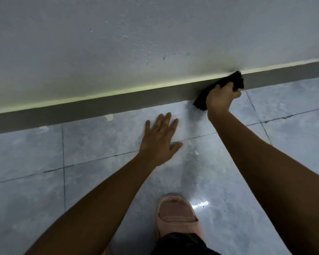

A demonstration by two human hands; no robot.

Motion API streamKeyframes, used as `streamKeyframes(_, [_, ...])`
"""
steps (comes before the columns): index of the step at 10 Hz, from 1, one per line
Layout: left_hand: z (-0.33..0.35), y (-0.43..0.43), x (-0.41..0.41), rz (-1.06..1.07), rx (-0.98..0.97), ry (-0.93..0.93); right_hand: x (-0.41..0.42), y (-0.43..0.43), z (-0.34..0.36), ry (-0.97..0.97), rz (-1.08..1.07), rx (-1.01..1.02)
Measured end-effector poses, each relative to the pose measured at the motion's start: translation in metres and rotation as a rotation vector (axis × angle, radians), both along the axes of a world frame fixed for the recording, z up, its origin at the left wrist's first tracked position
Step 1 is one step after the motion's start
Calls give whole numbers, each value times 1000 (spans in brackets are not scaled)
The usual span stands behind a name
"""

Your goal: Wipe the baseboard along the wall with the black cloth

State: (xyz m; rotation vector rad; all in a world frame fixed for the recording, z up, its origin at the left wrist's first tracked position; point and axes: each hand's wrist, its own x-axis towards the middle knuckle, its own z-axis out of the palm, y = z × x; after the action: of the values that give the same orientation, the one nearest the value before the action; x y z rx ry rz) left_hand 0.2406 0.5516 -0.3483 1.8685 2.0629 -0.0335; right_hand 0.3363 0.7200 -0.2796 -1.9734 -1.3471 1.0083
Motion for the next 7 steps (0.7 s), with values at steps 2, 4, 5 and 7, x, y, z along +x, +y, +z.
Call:
streamKeyframes(2, [-5,-1,6,40,-29,28,0,-10,-10,26,129,-193])
streamKeyframes(4, [-6,-3,4,39,-29,31,12,-1,0,269,-128,1])
streamKeyframes(5, [-5,-2,4,41,-21,29,27,25,1,356,-254,-36])
streamKeyframes(7, [-8,-3,5,45,4,12,18,13,-11,114,-87,-152])
